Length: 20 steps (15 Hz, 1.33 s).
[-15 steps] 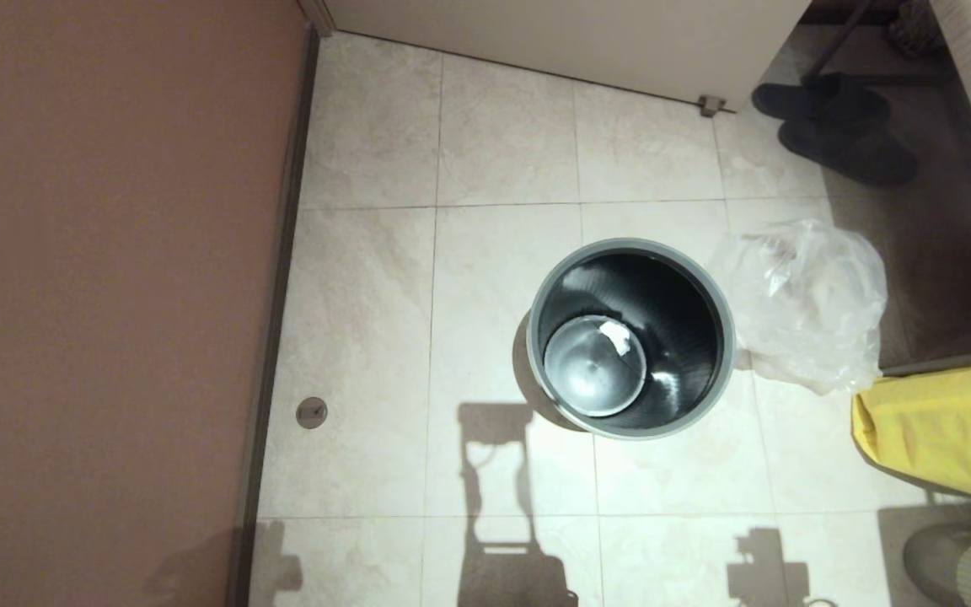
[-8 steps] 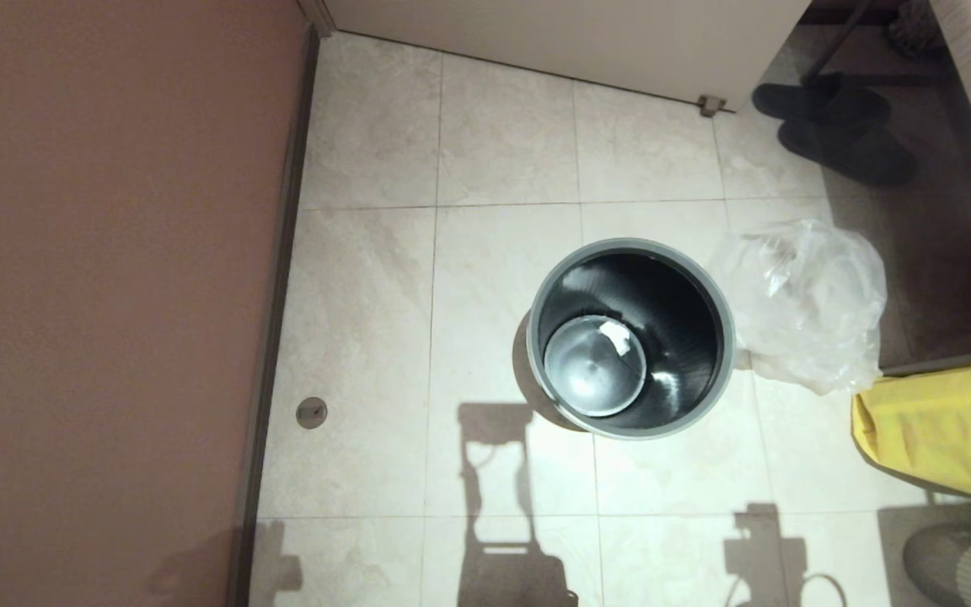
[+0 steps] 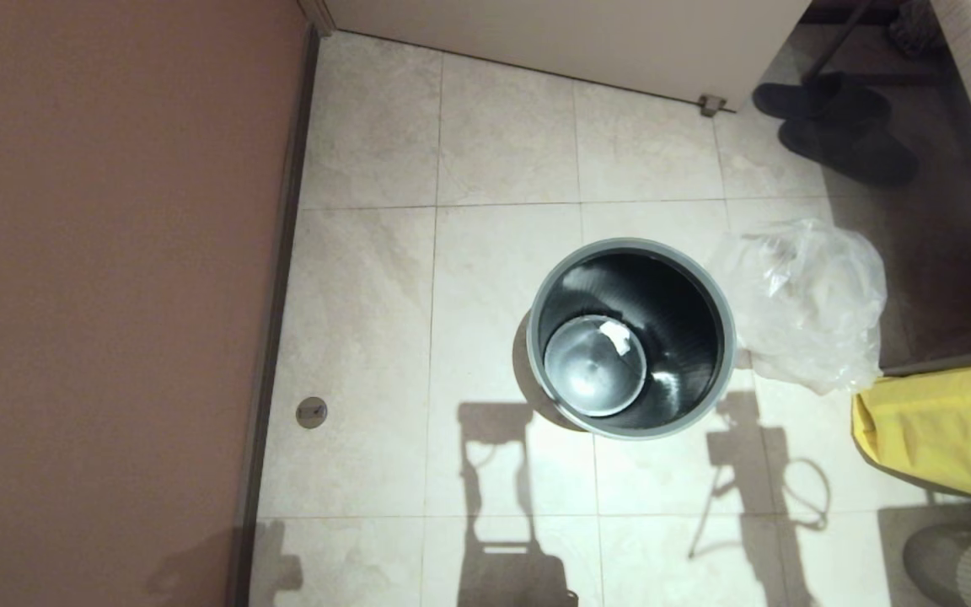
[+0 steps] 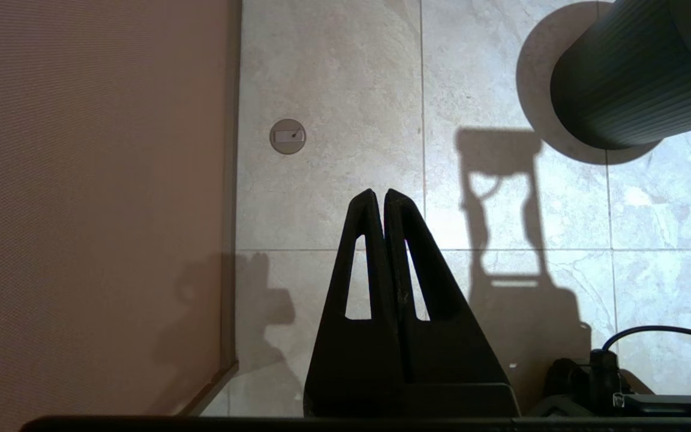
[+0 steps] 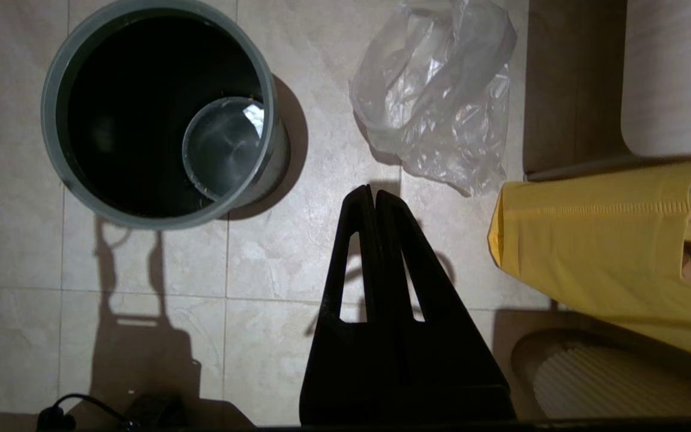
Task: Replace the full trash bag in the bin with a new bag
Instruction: Pick up the trash bag
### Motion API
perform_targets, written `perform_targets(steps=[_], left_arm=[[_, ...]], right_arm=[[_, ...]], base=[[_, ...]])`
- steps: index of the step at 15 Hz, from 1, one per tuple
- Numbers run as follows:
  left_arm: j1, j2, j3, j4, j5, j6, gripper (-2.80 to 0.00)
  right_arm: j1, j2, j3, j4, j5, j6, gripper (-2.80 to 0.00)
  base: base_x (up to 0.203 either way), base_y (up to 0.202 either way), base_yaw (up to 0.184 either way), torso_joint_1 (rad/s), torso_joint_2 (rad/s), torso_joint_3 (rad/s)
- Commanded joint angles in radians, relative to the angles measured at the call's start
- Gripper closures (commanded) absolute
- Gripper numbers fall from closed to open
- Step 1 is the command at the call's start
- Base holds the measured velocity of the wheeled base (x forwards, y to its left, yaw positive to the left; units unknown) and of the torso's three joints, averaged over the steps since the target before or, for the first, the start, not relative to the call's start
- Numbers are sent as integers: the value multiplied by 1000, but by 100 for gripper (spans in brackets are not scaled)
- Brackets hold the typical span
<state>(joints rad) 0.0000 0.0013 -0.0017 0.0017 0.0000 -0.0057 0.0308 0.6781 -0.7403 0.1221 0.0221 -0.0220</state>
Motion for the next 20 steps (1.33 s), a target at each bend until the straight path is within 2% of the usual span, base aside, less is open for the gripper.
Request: perform_targets(steps=[1,3,9,13,16,17,20], left_arm=[[0,0,0,0,0,0,0],[0,0,0,0,0,0,0],[0,0,0,0,0,0,0],[0,0,0,0,0,0,0],[0,0,0,0,0,0,0],[0,0,0,0,0,0,0],[0,0,0,0,0,0,0]], right_arm=[[2,244,-138,3,-1,-1,0],[3,393,-258,20,-12,-2,0],[34,860,-582,113,-166,21,0],[49,1142,-721,124,-321,21,0],[58,1256,-846,176,-479,14,0],[59,1279,-880,192,-515,6,-280],[59,1298,-971,207,-542,-6,-280]], base=[[0,0,0,0,0,0],[0,0,0,0,0,0],[0,0,0,0,0,0],[0,0,0,0,0,0],[0,0,0,0,0,0],[0,0,0,0,0,0],[0,0,0,0,0,0]])
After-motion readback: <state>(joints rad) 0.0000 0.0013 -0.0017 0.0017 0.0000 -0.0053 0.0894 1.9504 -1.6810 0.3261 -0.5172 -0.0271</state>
